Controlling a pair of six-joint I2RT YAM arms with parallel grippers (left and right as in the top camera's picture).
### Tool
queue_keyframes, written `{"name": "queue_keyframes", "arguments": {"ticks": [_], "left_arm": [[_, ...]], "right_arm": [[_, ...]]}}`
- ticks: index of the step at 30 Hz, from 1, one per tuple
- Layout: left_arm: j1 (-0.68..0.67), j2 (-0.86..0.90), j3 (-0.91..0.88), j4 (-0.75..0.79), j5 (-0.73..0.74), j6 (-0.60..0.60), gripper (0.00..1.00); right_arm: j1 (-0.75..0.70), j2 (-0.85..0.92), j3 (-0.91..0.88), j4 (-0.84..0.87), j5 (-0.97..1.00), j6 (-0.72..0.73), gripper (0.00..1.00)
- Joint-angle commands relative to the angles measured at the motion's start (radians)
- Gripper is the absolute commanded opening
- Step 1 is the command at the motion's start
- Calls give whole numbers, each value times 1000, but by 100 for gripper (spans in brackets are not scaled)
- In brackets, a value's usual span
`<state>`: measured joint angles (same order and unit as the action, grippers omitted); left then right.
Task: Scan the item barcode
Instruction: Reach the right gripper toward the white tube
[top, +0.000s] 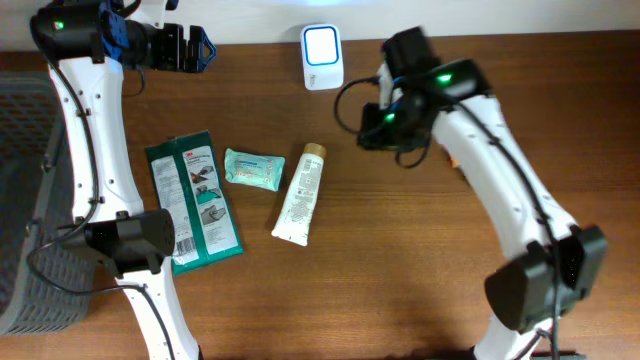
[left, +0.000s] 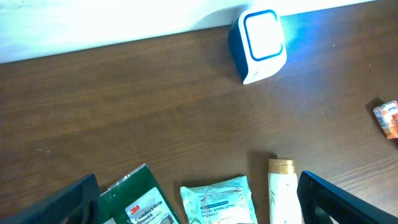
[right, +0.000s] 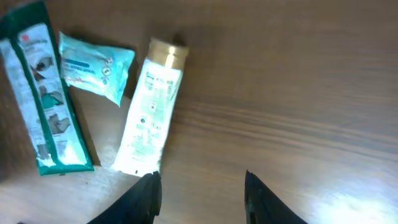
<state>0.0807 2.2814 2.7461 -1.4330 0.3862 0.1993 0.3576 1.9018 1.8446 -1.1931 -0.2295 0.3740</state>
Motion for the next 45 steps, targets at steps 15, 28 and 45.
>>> {"name": "queue_keyframes", "arguments": {"ticks": [15, 28, 45], "left_arm": [[1, -10, 8, -1, 11, 16, 99], [1, -10, 8, -1, 10, 16, 99], [1, -10, 8, -1, 11, 16, 99]], "right_arm": [[89, 37, -123, 125, -51, 116, 41], [89, 37, -215, 204, -82, 159, 41], [108, 37, -218, 229, -82, 159, 41]]}}
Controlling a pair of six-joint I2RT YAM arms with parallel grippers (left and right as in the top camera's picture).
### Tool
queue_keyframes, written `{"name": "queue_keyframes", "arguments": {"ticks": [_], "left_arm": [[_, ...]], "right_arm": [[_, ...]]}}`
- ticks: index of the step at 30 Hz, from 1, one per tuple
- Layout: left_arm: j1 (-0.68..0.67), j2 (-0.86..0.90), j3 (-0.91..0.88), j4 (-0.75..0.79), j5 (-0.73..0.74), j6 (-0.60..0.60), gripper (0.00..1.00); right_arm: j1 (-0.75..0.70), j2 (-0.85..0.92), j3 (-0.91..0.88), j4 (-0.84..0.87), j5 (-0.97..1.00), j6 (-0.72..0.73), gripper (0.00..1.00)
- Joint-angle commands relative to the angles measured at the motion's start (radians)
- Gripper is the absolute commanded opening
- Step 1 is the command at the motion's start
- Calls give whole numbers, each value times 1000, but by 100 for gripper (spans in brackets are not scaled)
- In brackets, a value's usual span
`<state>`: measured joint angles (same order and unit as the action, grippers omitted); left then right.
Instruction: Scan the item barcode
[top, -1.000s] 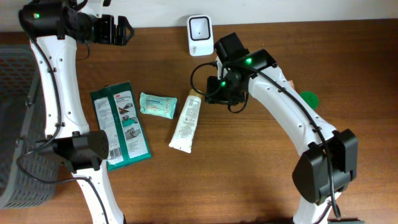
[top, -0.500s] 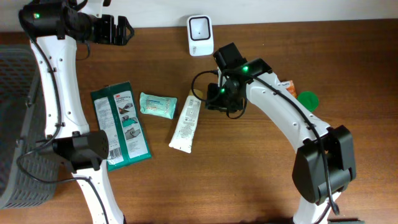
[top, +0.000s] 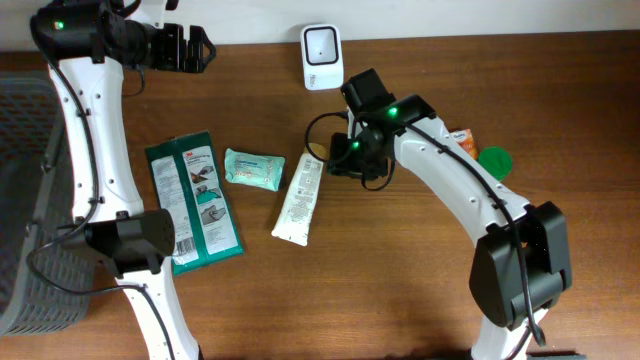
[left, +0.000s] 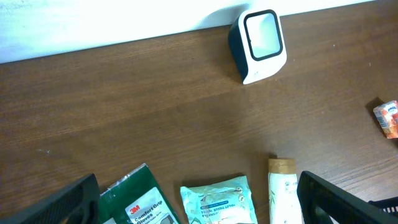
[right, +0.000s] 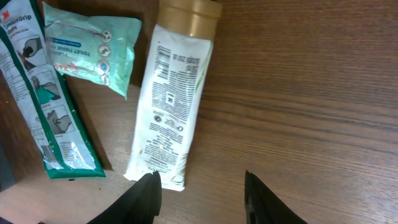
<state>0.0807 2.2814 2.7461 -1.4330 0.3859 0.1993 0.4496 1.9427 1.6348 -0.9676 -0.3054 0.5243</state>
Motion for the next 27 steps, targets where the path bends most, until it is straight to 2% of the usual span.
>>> {"name": "queue_keyframes", "arguments": {"ticks": [1, 27], "left_arm": [[1, -10, 8, -1, 11, 16, 99], [1, -10, 8, -1, 11, 16, 99]], "right_arm": [[16, -4, -8, 4, -6, 10, 41], [80, 85, -9, 132, -16, 100, 41]]}}
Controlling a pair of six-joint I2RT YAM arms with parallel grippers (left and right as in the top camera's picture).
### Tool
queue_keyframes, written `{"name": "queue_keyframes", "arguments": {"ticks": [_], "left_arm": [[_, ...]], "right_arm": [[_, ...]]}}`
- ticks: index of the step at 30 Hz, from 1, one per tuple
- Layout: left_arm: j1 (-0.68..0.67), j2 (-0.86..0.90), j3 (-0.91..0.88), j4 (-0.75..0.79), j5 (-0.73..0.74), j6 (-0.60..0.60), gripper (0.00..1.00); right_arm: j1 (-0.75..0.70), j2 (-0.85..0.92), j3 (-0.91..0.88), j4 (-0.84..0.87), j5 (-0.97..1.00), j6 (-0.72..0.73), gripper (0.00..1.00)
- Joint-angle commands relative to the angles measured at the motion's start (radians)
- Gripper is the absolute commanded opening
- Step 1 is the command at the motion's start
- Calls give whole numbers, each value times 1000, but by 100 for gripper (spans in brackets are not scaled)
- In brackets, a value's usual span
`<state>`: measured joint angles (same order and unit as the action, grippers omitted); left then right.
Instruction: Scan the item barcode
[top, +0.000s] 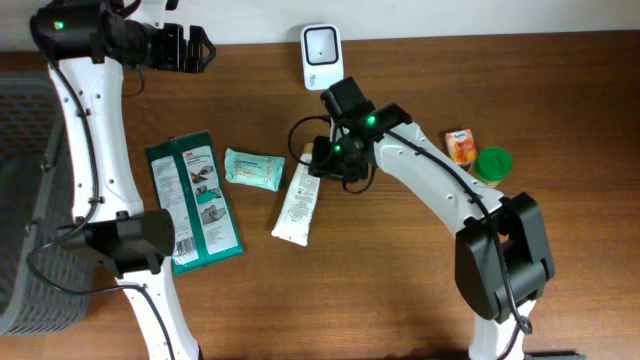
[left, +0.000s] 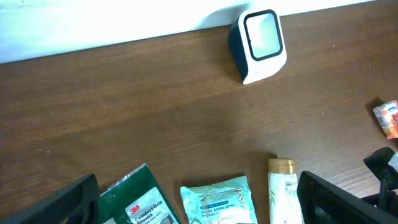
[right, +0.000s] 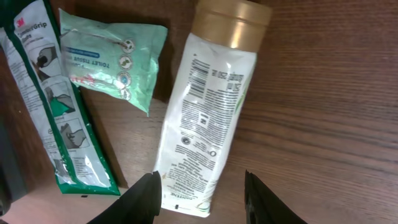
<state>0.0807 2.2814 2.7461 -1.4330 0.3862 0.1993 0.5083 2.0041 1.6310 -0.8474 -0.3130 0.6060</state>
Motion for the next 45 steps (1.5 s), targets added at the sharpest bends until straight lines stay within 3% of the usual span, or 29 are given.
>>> {"name": "queue_keyframes", "arguments": {"ticks": [1, 45], "left_arm": [[1, -10, 8, -1, 11, 16, 99], [1, -10, 8, -1, 11, 16, 99]], "right_arm": [[26, 31, -5, 18, -9, 26, 41], [58, 86, -5, 71, -9, 83, 41]]}}
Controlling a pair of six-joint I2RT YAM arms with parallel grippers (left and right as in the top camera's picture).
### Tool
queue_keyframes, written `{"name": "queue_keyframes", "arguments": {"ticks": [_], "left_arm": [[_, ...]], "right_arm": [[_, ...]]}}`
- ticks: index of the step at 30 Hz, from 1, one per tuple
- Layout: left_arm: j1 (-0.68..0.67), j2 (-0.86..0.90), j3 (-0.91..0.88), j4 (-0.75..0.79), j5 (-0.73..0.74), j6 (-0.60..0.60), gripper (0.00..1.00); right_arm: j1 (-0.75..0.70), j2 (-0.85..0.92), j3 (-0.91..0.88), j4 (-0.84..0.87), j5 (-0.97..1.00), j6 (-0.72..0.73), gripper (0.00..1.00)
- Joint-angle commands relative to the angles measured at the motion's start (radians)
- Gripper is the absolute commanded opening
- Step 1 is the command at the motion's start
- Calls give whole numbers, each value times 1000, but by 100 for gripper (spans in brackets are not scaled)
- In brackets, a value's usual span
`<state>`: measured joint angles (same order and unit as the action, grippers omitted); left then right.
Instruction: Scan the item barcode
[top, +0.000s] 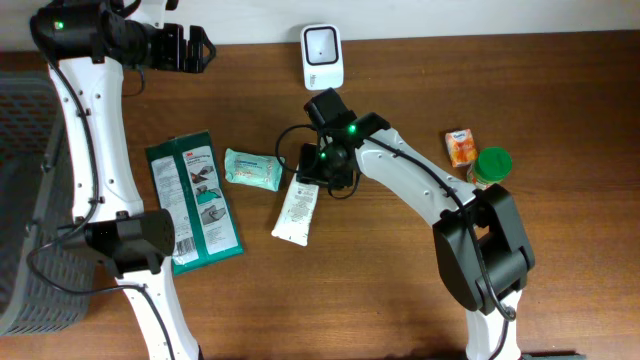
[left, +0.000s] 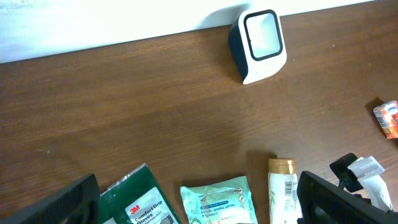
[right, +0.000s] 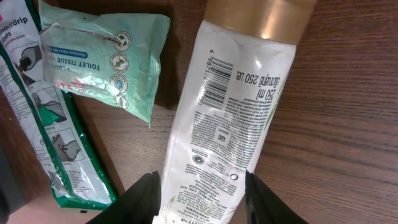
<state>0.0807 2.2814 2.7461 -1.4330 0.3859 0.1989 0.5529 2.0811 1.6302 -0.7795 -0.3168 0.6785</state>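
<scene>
A white tube with a gold cap (top: 298, 205) lies flat on the wooden table, barcode side up (right: 214, 81). My right gripper (right: 200, 199) hovers just above it, open, with one finger on each side of the tube's body (right: 224, 130). In the overhead view the right gripper (top: 320, 170) covers the tube's cap end. The white scanner (top: 321, 44) stands at the table's back edge, facing forward. My left gripper (top: 190, 48) is held high at the back left, open and holding nothing; from there the scanner (left: 258, 43) and the tube (left: 283, 186) both show.
A teal tissue pack (top: 254, 168) lies just left of the tube, and a green glove packet (top: 192, 200) further left. A small orange packet (top: 460, 147) and a green lid (top: 492, 162) sit at the right. A grey basket (top: 25, 200) stands off the table's left edge.
My right gripper has moved a little left and closer to the tube, so the tube now fills more of the right wrist view between the open fingers. The left arm is unchanged.
My right gripper was first up beside the lit scanner, right of the tube. Then it stood lower near the tube's cap, the scanner's light off. Then it was over the cap end, and now it straddles the tube close above. Nothing on the table has shifted.
</scene>
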Motion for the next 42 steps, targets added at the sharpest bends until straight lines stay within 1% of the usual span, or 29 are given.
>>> {"name": "queue_keyframes", "arguments": {"ticks": [1, 11, 19, 25, 32, 36, 39, 42], "left_arm": [[1, -10, 8, -1, 11, 16, 99], [1, -10, 8, -1, 11, 16, 99], [1, -10, 8, -1, 11, 16, 99], [1, -10, 8, -1, 11, 16, 99], [1, -10, 8, -1, 11, 16, 99], [1, -10, 8, -1, 11, 16, 99], [1, -10, 8, -1, 11, 16, 99], [1, -10, 8, -1, 11, 16, 99]], "right_arm": [[16, 9, -5, 3, -4, 11, 41], [18, 20, -5, 10, -2, 11, 41], [23, 48, -5, 35, -43, 15, 41], [50, 69, -5, 78, -39, 15, 41], [34, 91, -5, 53, 1, 18, 41], [33, 80, 6, 34, -13, -30, 41], [33, 49, 49, -11, -13, -52, 41], [48, 33, 66, 24, -13, -72, 41]]}}
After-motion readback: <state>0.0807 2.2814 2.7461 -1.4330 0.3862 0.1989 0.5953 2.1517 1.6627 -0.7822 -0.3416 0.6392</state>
